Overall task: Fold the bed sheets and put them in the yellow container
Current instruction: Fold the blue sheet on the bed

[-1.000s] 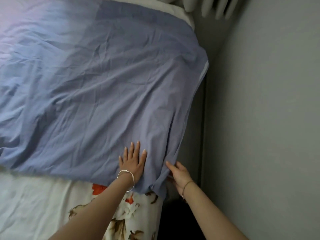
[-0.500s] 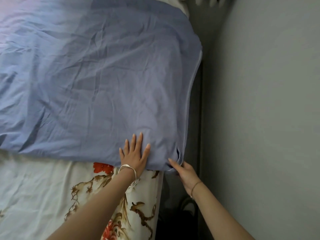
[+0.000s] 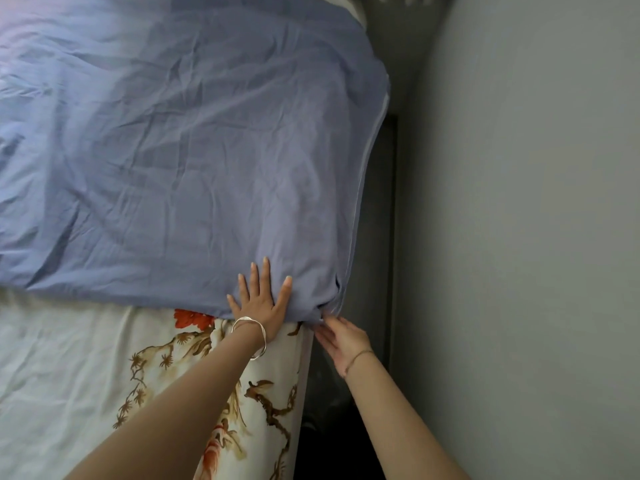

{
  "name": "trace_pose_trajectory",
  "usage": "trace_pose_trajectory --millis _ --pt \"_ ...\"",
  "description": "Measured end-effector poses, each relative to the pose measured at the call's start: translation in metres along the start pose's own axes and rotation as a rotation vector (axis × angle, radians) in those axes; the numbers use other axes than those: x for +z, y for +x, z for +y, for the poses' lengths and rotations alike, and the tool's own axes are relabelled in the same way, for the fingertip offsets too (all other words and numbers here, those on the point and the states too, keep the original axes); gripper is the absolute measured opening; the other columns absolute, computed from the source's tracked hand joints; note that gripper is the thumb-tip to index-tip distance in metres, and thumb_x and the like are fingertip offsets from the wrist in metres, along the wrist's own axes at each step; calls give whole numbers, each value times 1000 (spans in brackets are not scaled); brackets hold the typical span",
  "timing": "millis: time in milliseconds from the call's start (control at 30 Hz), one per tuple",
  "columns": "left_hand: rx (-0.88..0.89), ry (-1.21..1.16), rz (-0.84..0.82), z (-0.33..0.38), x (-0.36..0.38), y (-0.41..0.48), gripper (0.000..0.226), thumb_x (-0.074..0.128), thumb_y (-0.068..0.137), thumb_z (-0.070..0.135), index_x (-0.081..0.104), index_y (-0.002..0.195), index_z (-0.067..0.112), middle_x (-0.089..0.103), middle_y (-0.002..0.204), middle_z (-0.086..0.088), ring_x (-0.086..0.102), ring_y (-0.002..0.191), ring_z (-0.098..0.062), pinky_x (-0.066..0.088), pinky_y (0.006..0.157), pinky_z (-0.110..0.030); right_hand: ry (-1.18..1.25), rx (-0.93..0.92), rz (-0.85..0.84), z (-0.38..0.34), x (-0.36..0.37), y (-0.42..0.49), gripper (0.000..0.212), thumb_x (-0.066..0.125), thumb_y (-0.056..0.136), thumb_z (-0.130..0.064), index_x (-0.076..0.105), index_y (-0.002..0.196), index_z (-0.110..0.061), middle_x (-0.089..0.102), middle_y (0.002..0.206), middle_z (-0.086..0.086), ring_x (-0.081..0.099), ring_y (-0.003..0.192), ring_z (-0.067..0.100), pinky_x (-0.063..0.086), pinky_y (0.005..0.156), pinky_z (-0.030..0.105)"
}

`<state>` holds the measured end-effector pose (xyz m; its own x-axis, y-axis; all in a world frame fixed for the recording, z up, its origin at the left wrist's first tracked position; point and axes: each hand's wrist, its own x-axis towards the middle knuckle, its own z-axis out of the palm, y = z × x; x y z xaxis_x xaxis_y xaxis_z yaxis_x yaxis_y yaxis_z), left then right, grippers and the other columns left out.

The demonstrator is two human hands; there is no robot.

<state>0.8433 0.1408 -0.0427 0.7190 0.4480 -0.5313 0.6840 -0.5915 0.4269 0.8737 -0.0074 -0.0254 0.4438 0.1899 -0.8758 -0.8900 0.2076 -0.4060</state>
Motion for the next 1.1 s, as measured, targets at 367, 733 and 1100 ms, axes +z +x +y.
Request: trace_pose_trajectory --millis 367,733,1100 --pt "-29 14 -9 -1 2 6 84 0 72 71 -19 145 34 -18 157 4 -17 144 -24 -12 113 -50 92 -202 -151 -32 -78 -4 39 55 87 -34 60 120 -12 68 114 5 62 108 19 44 99 33" --pt "-46 35 10 3 2 5 87 3 73 76 -16 146 33 -15 157 4 -14 145 -25 -11 113 -52 345 -95 -5 -44 -70 13 27 60 88 -9 56 114 -7 63 107 12 61 97 21 59 65 26" --pt "474 -55 -45 47 -21 -22 104 35 61 88 2 147 39 4 157 12 -3 145 -13 -2 118 -37 288 -67 -452 -94 -54 -18 73 96 32 -6 72 101 0 69 109 18 70 93 26 59 72 35"
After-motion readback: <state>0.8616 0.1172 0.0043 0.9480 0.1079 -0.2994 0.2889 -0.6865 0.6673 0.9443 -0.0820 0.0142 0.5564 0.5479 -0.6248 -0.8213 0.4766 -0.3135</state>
